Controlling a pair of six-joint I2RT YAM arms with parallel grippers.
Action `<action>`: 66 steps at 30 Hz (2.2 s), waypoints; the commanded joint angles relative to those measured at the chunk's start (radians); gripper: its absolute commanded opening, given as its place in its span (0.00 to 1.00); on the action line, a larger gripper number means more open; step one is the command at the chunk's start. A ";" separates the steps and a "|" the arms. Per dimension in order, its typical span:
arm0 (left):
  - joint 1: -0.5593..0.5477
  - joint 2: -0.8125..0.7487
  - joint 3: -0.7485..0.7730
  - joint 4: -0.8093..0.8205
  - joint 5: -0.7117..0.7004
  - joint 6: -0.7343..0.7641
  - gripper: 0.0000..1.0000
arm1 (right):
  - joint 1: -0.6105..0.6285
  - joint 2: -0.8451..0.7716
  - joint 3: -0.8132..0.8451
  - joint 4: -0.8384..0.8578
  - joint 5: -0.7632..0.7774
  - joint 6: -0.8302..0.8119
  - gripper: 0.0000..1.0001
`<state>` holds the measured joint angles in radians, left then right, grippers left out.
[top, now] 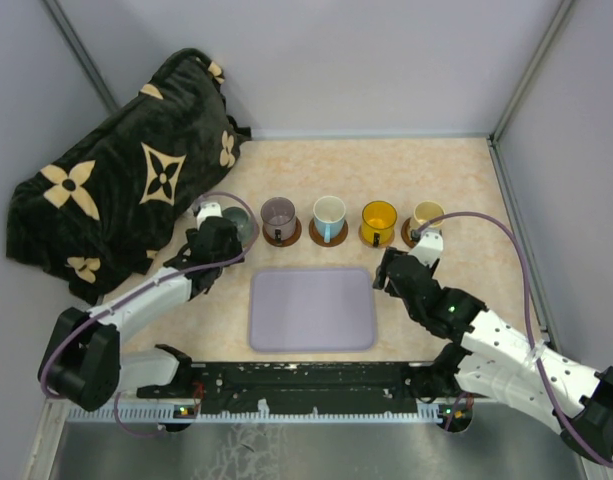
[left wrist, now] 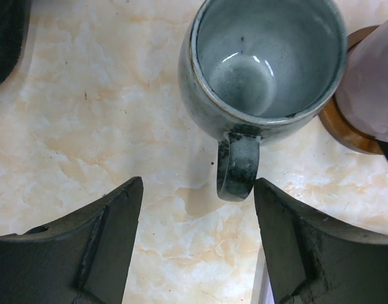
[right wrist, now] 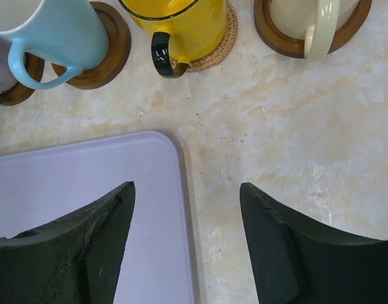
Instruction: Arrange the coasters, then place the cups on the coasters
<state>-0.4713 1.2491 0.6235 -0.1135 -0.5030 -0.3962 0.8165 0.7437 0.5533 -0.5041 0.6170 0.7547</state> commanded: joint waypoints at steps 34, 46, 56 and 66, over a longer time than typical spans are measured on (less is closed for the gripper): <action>-0.005 -0.622 0.141 -0.410 -0.170 -0.036 1.00 | -0.699 0.009 0.249 -0.068 -0.061 -0.228 0.99; -0.001 -0.628 0.195 -0.463 -0.272 0.001 1.00 | -0.985 0.015 0.308 -0.124 -0.183 -0.167 0.99; 0.039 -0.570 0.192 -0.405 -0.152 0.008 1.00 | -0.984 -0.032 0.264 -0.136 -0.107 -0.173 0.99; 0.058 -0.594 0.188 -0.423 -0.147 -0.040 1.00 | -0.985 -0.017 0.266 -0.168 -0.061 -0.149 0.99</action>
<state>-0.4210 0.6865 0.7910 -0.5407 -0.6582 -0.4118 -0.1619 0.7166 0.7986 -0.6575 0.5098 0.5884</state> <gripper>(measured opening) 0.998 0.987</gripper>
